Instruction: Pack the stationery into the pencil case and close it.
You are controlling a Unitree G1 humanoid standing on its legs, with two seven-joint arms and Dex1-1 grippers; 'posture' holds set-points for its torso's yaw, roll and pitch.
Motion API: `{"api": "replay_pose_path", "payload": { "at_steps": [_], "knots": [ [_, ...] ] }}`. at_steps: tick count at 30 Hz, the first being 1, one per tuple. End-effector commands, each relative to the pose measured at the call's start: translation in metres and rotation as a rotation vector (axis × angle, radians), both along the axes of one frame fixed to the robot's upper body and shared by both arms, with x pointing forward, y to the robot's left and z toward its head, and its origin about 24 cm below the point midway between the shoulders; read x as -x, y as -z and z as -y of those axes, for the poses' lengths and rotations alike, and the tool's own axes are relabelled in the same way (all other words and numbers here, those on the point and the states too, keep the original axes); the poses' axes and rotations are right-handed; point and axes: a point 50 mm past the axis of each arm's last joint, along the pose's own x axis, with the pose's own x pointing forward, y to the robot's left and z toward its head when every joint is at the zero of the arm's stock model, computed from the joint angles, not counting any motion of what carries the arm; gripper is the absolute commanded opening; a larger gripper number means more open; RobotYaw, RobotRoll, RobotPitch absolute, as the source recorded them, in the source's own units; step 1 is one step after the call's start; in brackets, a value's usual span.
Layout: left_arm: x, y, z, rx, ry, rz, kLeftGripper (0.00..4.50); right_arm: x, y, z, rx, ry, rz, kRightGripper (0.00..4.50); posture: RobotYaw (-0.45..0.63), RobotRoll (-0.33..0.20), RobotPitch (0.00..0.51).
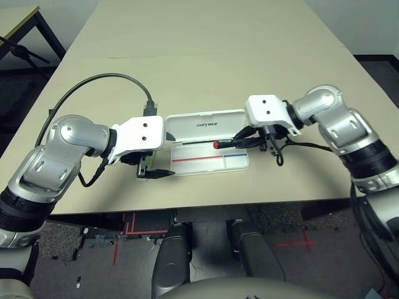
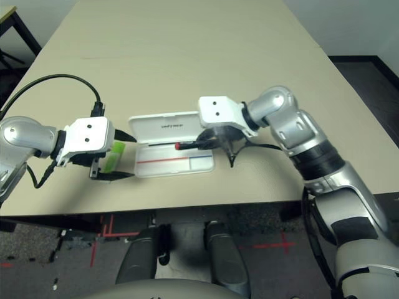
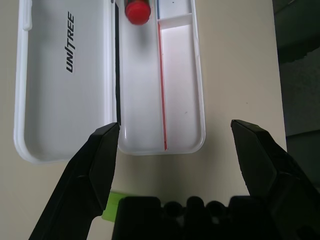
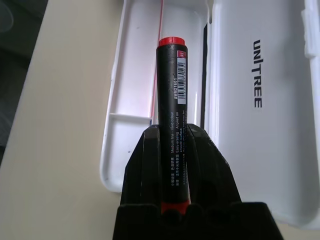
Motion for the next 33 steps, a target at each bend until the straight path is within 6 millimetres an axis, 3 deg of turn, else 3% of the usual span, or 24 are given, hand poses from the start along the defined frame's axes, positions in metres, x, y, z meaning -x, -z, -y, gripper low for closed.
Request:
{"api": "replay_pose_path", "payload": {
  "at_steps": [1, 8, 22, 29, 33],
  "knots": [
    [0.003, -0.001, 0.002, -0.008, 0.008, 0.0, 4.5, -0.001, 0.005, -0.009, 0.007, -0.01, 0.02, 0.46, 0.01, 0.0, 0.142],
    [0.004, -0.001, 0.002, -0.004, 0.006, -0.002, 4.5, 0.001, 0.018, -0.023, -0.007, -0.02, 0.027, 0.46, 0.02, 0.0, 0.143],
    [0.005, 0.001, 0.002, -0.003, 0.0, 0.0, 4.5, 0.0, 0.031, -0.032, -0.053, -0.007, 0.06, 0.46, 0.02, 0.0, 0.138],
    [0.005, 0.001, 0.002, -0.006, -0.001, -0.001, 4.5, 0.006, 0.022, -0.024, -0.164, -0.054, 0.046, 3.07, 0.02, 0.0, 0.135],
    [0.005, 0.002, 0.0, -0.01, -0.005, -0.003, 4.5, 0.016, 0.01, -0.005, -0.203, -0.077, -0.013, 4.47, 0.01, 0.0, 0.138]
  ]
}}
